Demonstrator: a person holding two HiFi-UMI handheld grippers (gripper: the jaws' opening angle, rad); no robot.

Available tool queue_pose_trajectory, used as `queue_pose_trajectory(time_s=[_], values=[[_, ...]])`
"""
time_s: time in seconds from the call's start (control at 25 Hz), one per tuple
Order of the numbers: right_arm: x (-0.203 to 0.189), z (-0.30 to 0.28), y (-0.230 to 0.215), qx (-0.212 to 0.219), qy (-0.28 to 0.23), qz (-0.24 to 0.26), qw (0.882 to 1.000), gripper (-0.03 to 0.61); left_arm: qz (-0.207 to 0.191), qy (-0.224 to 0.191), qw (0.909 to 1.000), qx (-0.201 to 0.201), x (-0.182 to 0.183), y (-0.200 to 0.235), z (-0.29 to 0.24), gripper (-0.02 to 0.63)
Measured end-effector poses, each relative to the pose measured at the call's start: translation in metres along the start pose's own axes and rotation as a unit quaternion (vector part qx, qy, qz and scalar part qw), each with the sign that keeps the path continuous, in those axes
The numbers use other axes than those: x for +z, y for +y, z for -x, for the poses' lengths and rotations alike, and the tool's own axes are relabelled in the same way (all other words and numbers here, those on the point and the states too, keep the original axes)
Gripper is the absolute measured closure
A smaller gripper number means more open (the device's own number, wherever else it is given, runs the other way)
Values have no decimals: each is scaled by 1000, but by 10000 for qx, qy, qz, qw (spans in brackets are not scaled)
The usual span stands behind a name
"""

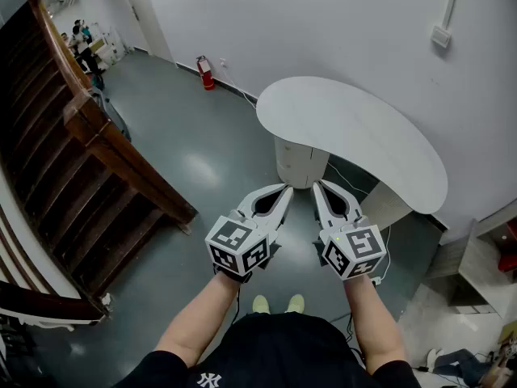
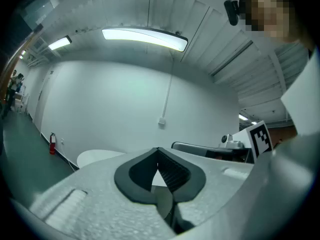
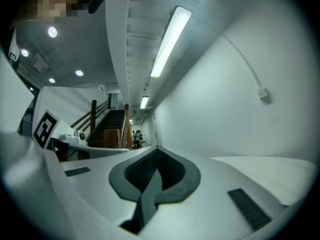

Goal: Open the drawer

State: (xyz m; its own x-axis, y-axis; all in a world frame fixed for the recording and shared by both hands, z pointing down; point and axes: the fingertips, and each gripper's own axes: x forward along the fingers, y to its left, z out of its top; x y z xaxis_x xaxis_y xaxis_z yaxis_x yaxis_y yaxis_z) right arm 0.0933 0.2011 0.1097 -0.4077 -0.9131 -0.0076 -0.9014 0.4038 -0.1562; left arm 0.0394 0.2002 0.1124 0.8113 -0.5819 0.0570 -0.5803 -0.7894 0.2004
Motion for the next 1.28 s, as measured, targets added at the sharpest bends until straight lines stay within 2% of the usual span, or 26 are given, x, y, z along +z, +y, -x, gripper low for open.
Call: queue_pose_trajectory(time_s=[0.4, 0.64, 0.8, 1.28], values=[[-2, 4, -2, 99, 27, -37, 9999, 565, 30, 11, 10000, 41, -4, -5, -4, 604], [9, 17, -14, 317, -233, -521, 9979, 563, -40, 5, 9999, 104, -5, -6, -8, 604], [11, 22, -30, 282, -346, -920, 9948, 563, -14, 37, 9998, 199, -8, 0, -11, 604], [-6, 33, -69, 244, -164, -1060, 9939, 563, 105, 195, 9988, 428, -30, -2, -40, 603]])
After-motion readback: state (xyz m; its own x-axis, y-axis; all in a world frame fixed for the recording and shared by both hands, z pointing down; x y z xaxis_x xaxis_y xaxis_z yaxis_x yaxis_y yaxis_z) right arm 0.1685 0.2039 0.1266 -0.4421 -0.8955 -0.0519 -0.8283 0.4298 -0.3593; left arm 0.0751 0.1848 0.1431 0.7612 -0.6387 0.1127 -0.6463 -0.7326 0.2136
